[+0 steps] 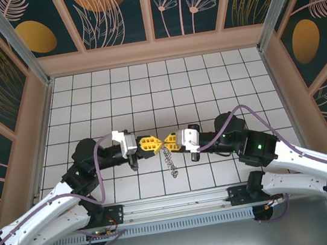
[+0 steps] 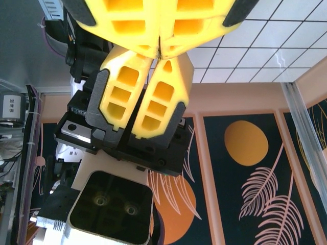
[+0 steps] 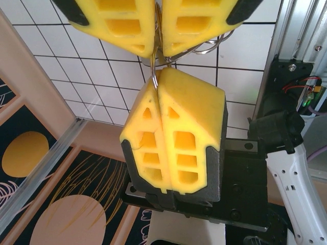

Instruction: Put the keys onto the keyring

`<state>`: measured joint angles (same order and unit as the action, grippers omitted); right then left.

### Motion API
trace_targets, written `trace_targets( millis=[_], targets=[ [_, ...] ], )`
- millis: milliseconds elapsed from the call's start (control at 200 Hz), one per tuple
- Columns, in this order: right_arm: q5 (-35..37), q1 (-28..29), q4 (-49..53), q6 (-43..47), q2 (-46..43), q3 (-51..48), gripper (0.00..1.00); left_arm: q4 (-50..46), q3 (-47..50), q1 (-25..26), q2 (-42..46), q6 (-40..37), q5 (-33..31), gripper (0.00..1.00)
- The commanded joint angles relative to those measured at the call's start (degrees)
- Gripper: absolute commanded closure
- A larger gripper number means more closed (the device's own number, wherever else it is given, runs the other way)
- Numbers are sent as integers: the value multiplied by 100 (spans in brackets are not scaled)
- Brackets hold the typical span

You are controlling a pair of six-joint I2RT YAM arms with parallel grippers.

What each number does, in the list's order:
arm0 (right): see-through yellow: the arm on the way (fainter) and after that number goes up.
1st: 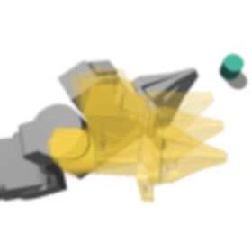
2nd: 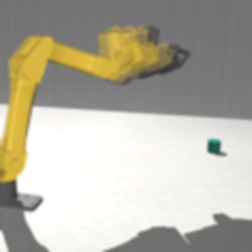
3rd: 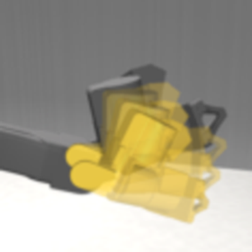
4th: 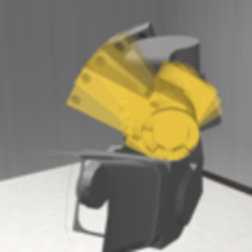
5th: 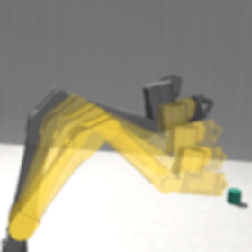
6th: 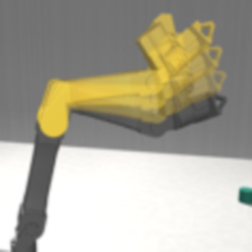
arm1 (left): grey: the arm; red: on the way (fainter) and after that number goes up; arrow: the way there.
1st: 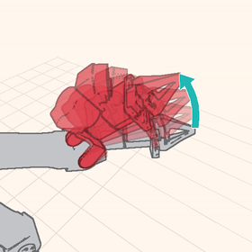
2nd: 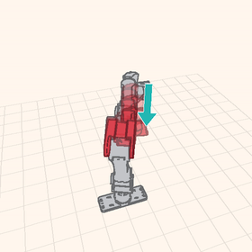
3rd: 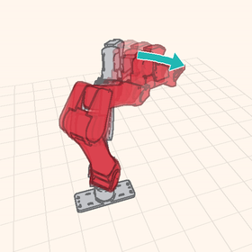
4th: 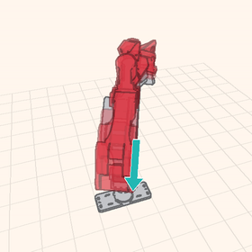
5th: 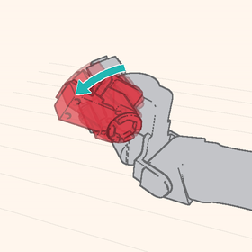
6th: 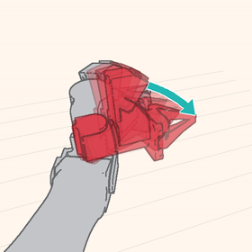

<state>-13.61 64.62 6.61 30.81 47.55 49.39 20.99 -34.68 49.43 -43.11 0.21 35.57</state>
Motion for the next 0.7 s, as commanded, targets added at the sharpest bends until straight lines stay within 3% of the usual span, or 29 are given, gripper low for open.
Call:
trace_targets(
  millis=[0, 135, 260, 365, 430, 545, 696],
  targets=[
    [-195, 60, -248, -80, -5, -131, 97, 658, 81, -29, 40, 162, 60, 100],
    [-38, 59, -263, -86, 1, -122, 100, 612, 52, -29, -15, 182, 39, 100],
    [239, 59, -337, -94, -180, -144, 100, -206, -208, -31, -77, -32, -124, 100],
    [525, 58, -181, -39, -183, -58, 100, -1363, -622, -30, -186, -398, -455, 74],
    [661, 59, 82, 39, -30, 93, 100, -2010, -906, -34, -223, -638, -752, 66],
    [887, 93, 438, 139, 253, 324, 100, -2914, -1363, -30, -304, -1025, -1266, 64],
    [1153, 184, 572, 172, 410, 470, 100, -3754, -1840, -30, -629, -1372, -1479, 68]
  ],
)
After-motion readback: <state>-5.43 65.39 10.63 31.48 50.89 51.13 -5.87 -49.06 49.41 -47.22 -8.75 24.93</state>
